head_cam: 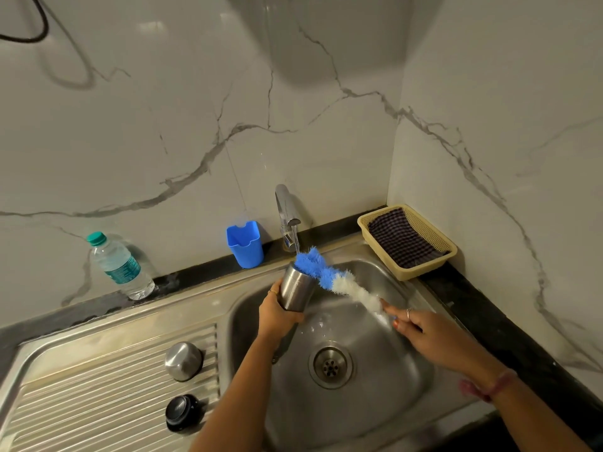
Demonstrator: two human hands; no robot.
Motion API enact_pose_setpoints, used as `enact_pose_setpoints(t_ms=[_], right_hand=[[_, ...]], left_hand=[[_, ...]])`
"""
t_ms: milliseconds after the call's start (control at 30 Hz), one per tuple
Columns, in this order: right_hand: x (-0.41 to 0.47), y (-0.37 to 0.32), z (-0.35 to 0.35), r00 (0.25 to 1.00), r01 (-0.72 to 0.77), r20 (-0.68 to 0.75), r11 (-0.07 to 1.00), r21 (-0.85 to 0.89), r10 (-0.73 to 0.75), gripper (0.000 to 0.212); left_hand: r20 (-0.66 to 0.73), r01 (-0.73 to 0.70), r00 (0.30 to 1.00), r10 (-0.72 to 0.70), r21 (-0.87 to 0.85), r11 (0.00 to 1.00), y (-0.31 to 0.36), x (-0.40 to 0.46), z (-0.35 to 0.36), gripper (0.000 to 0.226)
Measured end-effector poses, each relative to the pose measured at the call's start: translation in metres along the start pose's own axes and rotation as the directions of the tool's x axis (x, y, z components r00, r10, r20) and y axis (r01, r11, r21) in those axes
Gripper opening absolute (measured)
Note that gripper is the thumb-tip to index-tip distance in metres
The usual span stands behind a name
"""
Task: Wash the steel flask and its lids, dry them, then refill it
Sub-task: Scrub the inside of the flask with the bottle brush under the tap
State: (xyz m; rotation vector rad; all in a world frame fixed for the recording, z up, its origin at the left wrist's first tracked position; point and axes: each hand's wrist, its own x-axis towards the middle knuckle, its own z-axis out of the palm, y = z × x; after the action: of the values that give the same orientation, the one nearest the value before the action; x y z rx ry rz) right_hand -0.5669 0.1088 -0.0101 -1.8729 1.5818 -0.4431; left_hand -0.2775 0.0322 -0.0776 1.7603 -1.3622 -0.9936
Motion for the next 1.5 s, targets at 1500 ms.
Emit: enact_pose_setpoints(t_ms=[1500], right_hand=[[0.023,-0.017,-0.007,0.992,-0.073,-0.105,0.997,0.033,0.076,0.028]], left_hand=[[0.053,0.047,0.998,-0.041,-0.104,0.993,0.003,-0.004,0.007,0.098]])
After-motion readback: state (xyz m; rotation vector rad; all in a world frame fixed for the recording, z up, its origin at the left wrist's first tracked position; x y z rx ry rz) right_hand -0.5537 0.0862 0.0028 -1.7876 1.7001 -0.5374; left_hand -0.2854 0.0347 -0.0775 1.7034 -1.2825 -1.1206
